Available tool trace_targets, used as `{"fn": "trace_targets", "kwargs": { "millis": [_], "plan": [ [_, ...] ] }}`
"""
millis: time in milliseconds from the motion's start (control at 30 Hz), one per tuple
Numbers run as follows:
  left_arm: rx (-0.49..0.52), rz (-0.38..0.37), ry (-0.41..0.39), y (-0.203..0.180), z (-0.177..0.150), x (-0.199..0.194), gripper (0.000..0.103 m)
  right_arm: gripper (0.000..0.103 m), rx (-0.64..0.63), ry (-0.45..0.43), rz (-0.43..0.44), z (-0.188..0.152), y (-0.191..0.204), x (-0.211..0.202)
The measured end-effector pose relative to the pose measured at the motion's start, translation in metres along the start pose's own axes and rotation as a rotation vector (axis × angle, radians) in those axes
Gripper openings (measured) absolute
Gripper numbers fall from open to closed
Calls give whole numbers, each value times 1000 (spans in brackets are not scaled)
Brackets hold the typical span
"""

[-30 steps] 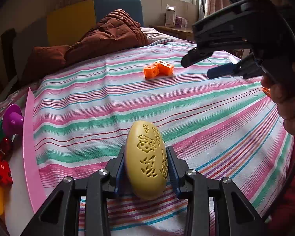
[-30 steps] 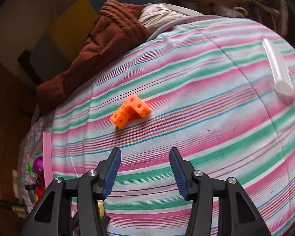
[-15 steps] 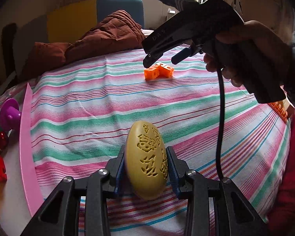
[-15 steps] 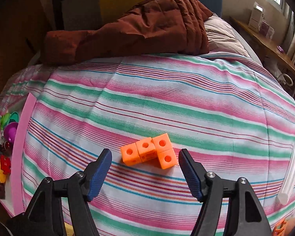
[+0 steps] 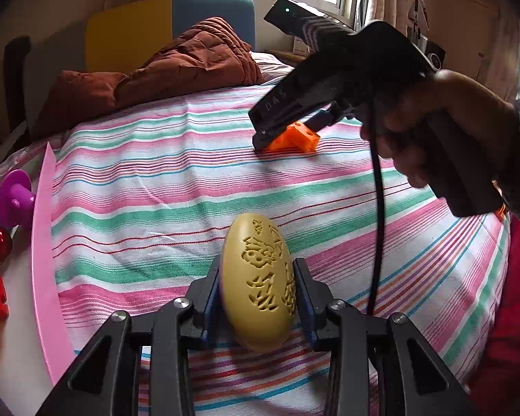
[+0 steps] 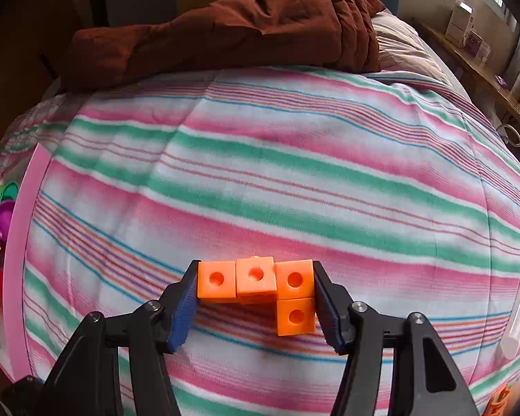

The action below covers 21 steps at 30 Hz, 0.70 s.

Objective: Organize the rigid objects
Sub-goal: 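Lift the yellow egg toy and orange cubes with both tools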

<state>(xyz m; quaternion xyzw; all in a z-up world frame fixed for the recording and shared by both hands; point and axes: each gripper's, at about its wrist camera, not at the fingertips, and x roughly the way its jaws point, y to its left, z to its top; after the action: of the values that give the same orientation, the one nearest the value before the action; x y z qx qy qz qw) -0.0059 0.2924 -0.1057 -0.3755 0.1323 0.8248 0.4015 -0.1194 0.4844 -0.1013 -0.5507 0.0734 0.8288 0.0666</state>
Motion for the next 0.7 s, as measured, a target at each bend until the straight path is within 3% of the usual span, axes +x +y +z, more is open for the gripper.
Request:
{"fn": "trace_targets", "kwargs": {
  "millis": [133,300,533,700],
  "plan": [
    [1,1,-1,0,2,2,39,61,35,13,-9,-40,8,-17],
    [6,9,-1,-2,3,2,39,61,85,13,-87,-86,17,-35],
    [9,14,5,-6,2,-1,38,61,138,-39,-36,-92,1,-37],
    [-25,29,60,-8,7,-8,36,60,108,-68,-61,-92,5,-38]
  ]
}}
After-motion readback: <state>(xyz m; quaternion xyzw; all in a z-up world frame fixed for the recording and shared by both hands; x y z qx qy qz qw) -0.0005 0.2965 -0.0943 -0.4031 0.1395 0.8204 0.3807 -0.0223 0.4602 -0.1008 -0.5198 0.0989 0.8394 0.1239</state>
